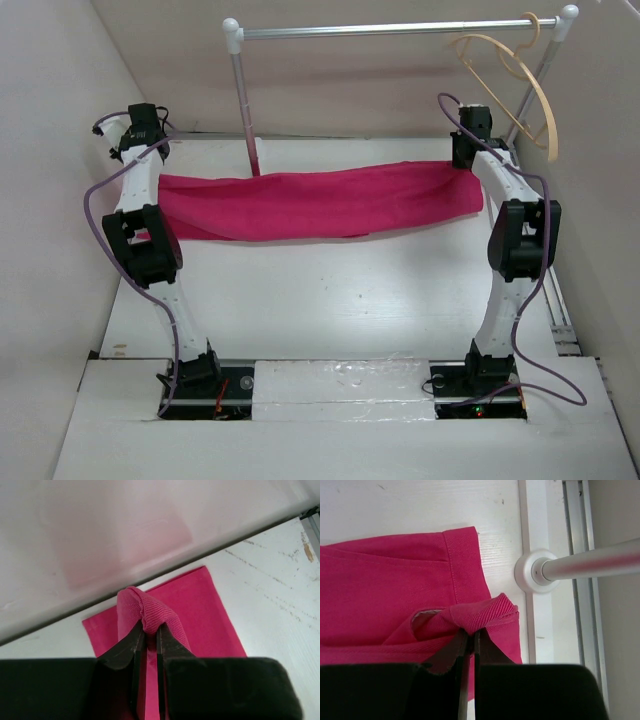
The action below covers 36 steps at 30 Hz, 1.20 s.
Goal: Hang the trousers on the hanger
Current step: Fold the trousers at the center of the board.
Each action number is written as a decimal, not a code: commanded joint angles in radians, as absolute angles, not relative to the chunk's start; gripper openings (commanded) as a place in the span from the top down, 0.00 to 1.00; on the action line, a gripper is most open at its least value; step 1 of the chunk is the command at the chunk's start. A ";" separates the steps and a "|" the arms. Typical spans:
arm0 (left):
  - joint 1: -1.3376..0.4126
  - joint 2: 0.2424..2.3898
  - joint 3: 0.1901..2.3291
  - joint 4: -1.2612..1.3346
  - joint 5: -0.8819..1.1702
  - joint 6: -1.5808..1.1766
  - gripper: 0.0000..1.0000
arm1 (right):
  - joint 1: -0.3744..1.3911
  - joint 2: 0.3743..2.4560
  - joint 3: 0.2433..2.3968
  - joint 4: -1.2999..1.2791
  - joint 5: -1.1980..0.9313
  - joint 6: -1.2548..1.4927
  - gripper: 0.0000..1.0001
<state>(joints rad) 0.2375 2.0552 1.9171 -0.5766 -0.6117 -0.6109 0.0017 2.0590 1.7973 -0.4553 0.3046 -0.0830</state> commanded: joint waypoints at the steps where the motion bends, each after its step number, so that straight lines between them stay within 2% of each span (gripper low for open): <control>1: 0.253 2.081 2.013 -0.571 -0.672 -0.609 1.00 | 0.006 2.060 1.881 -0.469 0.394 -0.094 0.98; 2: 0.253 2.079 2.000 -0.557 -0.657 -0.611 0.97 | 0.006 2.057 1.869 -0.447 0.385 -0.094 0.90; 3: 0.253 2.076 1.991 -0.540 -0.646 -0.601 0.80 | 0.006 2.053 1.862 -0.433 0.373 -0.101 0.75; 4: 0.253 2.077 1.988 -0.526 -0.635 -0.594 0.77 | 0.006 2.052 1.856 -0.407 0.315 -0.109 0.46; 5: 0.264 2.079 2.011 -0.534 -0.617 -0.600 0.70 | 0.006 2.063 1.903 -0.429 0.293 -0.115 0.41; 6: 0.264 2.077 2.011 -0.531 -0.598 -0.601 0.51 | 0.006 2.077 1.936 -0.457 0.290 -0.117 0.37; 8: 0.276 2.057 1.990 -0.514 -0.554 -0.597 0.38 | 0.017 2.092 1.988 -0.523 0.273 -0.123 0.35; 9: 0.276 2.048 1.976 -0.514 -0.557 -0.595 0.26 | 0.029 2.085 1.994 -0.529 0.265 -0.139 0.34; 11: 0.276 2.008 1.904 -0.520 -0.552 -0.597 0.21 | 0.051 2.024 1.951 -0.500 0.252 -0.147 0.31; 14: 0.276 1.898 1.731 -0.491 -0.557 -0.624 0.20 | 0.073 1.921 1.835 -0.482 0.192 -0.149 0.32; 15: 0.276 1.866 1.680 -0.483 -0.557 -0.633 0.21 | 0.083 1.887 1.798 -0.477 0.181 -0.143 0.34; 18: 0.265 1.711 1.418 -0.382 -0.509 -0.655 0.33 | 0.092 1.745 1.584 -0.424 0.163 -0.098 0.97; 19: 0.265 1.636 1.357 -0.323 -0.483 -0.660 0.35 | 0.092 1.711 1.448 -0.393 0.111 -0.085 1.00; 20: 0.265 1.606 1.244 -0.293 -0.429 -0.672 0.36 | 0.075 1.683 1.387 -0.341 0.082 -0.069 1.00; 22: 0.265 1.551 1.157 -0.238 -0.367 -0.687 0.37 | 0.020 1.632 1.286 -0.287 0.008 -0.035 0.99; 23: 0.265 1.546 1.099 -0.220 -0.309 -0.692 0.36 | 0.003 1.626 1.216 -0.284 -0.027 -0.032 0.90; 24: 0.274 1.543 1.080 -0.197 -0.278 -0.684 0.34 | -0.036 1.628 1.191 -0.279 -0.031 -0.019 0.74; 25: 0.275 1.557 1.074 -0.189 -0.261 -0.686 0.33 | -0.060 1.631 1.168 -0.253 -0.067 -0.012 0.64; 28: 0.275 1.618 1.086 -0.195 -0.190 -0.677 0.29 | -0.142 1.664 1.111 -0.206 -0.179 0.055 0.44; 31: 0.275 1.675 1.104 -0.196 -0.134 -0.672 0.27 | -0.169 1.684 1.074 -0.161 -0.204 0.107 0.39; 36: 0.275 1.730 1.129 -0.196 -0.114 -0.683 0.29 | -0.192 1.798 1.068 -0.088 -0.255 0.234 0.38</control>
<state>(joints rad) 0.2703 1.7298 1.0889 -0.2237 -0.1543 -0.6720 -0.1905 1.7649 1.0649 -0.2169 -0.1799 0.1276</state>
